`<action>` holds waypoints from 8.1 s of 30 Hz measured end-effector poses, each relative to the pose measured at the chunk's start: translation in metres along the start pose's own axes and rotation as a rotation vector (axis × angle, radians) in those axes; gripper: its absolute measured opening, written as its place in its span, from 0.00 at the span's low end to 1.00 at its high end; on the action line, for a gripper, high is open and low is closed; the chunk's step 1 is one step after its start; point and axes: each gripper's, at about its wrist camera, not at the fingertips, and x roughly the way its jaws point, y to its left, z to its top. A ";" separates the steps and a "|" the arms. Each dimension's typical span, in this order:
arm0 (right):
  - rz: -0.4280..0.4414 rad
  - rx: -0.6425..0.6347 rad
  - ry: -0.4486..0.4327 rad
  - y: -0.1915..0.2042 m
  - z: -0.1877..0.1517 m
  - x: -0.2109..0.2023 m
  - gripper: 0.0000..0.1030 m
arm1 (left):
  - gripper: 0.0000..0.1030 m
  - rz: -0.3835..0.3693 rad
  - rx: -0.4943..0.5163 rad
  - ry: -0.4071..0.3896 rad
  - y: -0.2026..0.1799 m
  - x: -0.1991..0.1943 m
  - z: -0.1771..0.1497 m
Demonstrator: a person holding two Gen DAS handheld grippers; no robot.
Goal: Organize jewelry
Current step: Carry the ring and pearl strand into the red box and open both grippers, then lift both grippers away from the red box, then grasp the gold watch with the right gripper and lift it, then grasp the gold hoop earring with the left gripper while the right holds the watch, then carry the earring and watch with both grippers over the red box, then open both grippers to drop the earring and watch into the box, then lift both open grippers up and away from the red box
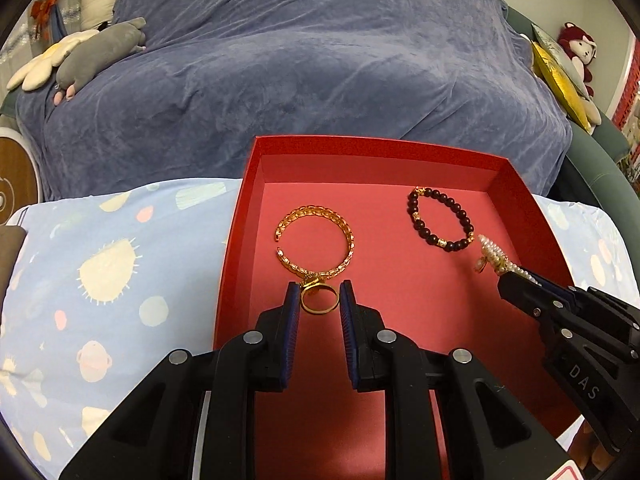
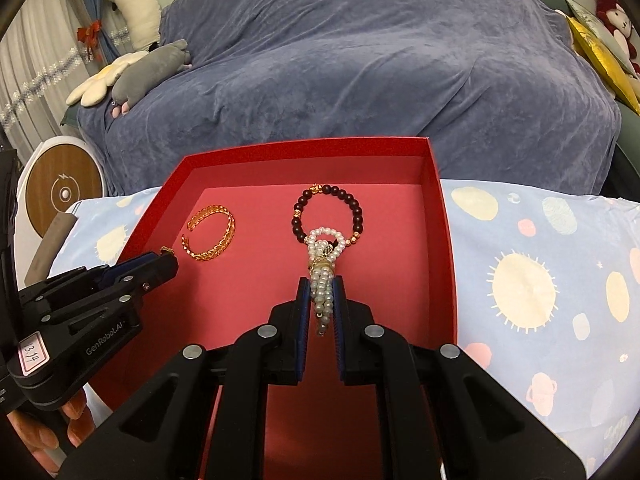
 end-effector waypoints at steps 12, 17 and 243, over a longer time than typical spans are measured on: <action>0.032 0.054 -0.115 -0.013 -0.017 -0.090 0.46 | 0.65 0.069 -0.038 -0.129 0.015 -0.077 -0.014; 0.017 0.027 -0.157 -0.010 -0.047 -0.145 0.57 | 0.71 0.072 -0.041 -0.143 0.025 -0.126 -0.049; 0.107 -0.037 0.036 0.062 -0.126 -0.092 0.32 | 0.56 0.072 -0.042 0.000 0.022 -0.124 -0.155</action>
